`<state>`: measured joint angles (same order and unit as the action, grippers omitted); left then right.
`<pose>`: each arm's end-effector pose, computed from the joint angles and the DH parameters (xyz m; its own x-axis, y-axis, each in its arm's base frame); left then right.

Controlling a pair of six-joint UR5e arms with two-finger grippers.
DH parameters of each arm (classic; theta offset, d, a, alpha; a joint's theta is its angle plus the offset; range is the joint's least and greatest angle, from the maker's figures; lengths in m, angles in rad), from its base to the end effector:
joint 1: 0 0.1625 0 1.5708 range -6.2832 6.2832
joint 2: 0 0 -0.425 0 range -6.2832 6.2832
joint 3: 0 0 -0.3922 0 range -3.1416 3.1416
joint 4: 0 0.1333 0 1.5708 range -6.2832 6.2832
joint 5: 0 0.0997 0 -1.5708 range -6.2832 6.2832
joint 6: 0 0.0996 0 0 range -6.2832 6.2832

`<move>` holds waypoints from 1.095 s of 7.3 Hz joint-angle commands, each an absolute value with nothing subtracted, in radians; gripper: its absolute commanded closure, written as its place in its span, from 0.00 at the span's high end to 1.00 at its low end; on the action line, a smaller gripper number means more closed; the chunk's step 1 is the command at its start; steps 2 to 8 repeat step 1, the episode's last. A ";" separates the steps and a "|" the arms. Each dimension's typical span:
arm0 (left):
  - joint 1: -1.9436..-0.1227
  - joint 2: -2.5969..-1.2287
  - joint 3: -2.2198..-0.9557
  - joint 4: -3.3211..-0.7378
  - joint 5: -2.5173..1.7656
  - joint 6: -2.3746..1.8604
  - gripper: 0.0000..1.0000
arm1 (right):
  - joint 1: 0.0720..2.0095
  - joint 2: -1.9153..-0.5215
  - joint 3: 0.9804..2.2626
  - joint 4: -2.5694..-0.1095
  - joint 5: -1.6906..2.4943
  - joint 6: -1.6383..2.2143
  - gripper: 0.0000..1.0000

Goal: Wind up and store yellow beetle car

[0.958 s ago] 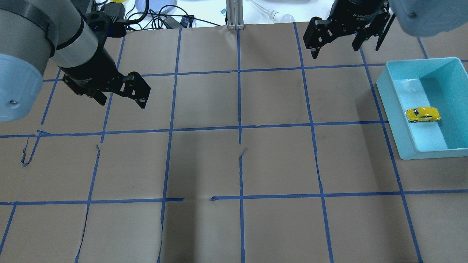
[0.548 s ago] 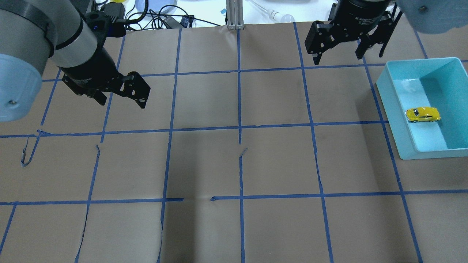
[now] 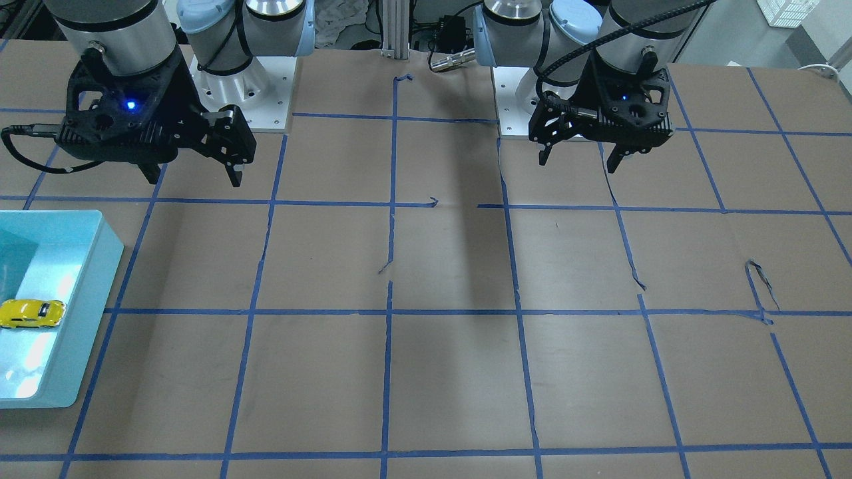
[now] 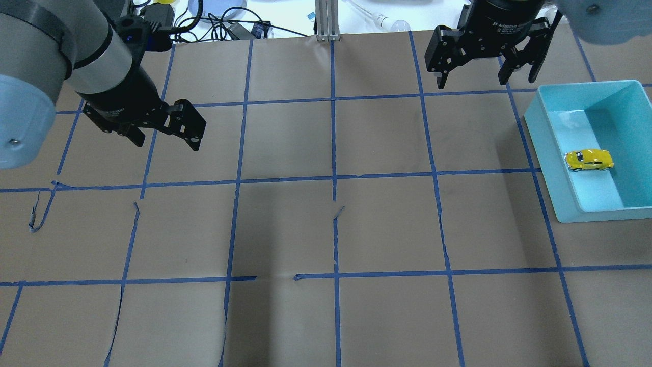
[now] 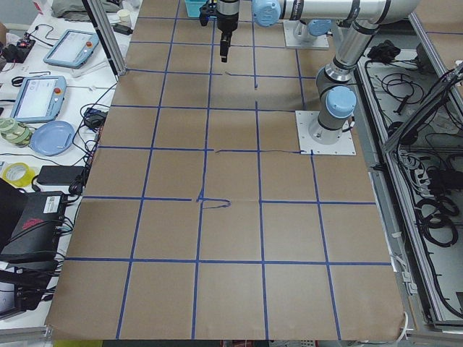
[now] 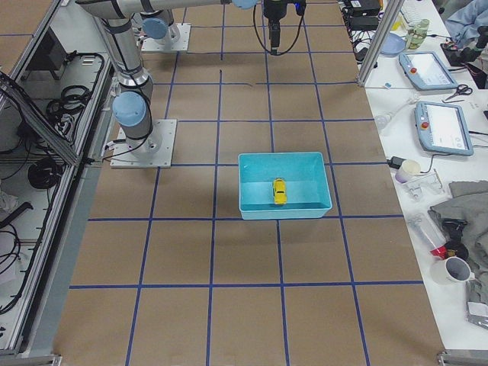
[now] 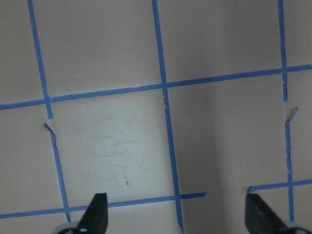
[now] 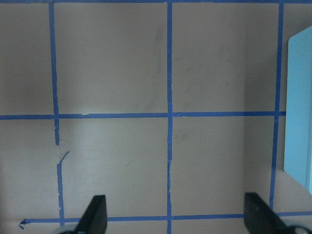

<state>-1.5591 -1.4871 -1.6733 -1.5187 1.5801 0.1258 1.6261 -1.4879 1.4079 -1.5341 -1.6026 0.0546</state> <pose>-0.1270 -0.4611 0.4824 -0.9935 0.1135 -0.0134 0.1139 0.9930 -0.0318 0.1592 -0.5220 0.5222 -0.9996 0.0006 0.0294 -0.0007 0.9990 -0.0450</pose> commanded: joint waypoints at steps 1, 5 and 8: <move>-1.560 -1.485 -1.678 -1.520 1.582 0.126 1.00 | 1.626 -1.488 1.411 -1.534 -1.601 0.055 1.00; -1.560 -1.485 -1.678 -1.520 1.582 0.126 1.00 | 1.626 -1.488 1.411 -1.534 -1.601 0.055 1.00; -1.560 -1.485 -1.678 -1.520 1.582 0.126 1.00 | 1.626 -1.488 1.411 -1.534 -1.601 0.055 1.00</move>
